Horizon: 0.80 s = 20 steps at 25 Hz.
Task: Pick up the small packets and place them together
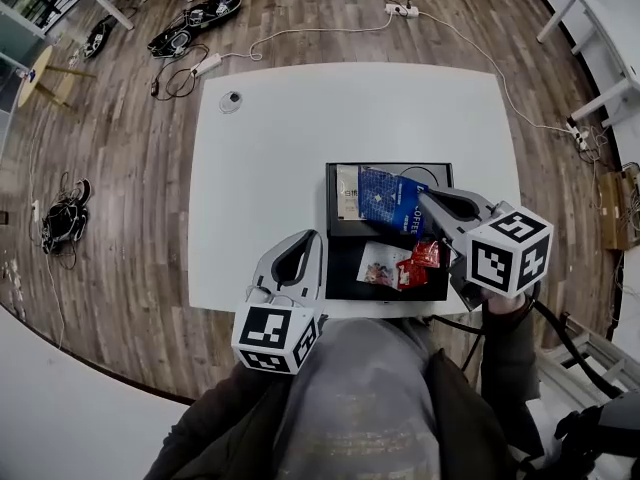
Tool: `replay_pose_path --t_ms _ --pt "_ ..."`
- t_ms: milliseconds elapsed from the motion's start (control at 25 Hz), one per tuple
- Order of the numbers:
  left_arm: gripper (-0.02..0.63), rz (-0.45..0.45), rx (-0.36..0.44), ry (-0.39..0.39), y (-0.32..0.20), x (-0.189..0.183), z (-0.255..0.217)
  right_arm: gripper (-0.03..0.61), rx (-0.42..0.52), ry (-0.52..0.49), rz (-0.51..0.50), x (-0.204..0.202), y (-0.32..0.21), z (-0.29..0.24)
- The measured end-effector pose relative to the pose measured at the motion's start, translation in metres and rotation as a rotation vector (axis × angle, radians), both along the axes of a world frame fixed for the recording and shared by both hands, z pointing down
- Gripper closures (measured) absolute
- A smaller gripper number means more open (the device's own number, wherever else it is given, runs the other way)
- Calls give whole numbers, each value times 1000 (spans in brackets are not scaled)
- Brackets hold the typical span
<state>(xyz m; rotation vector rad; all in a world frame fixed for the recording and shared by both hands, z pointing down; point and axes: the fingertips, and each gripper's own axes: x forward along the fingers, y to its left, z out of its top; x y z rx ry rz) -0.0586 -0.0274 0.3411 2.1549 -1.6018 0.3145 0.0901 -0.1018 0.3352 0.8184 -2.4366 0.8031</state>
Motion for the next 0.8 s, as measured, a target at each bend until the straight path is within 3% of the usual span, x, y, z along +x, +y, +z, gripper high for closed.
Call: replay_pose_path --t_ms 320,480,800 --pt "607 -37 -61 -17 -6 8 15 566 -72 59 56 21 -35 54" --pt "607 -47 -80 -20 -7 7 21 472 -24 103 97 28 -50 57" --pt "607 -30 -81 -14 -3 6 20 472 107 153 218 47 -62 36"
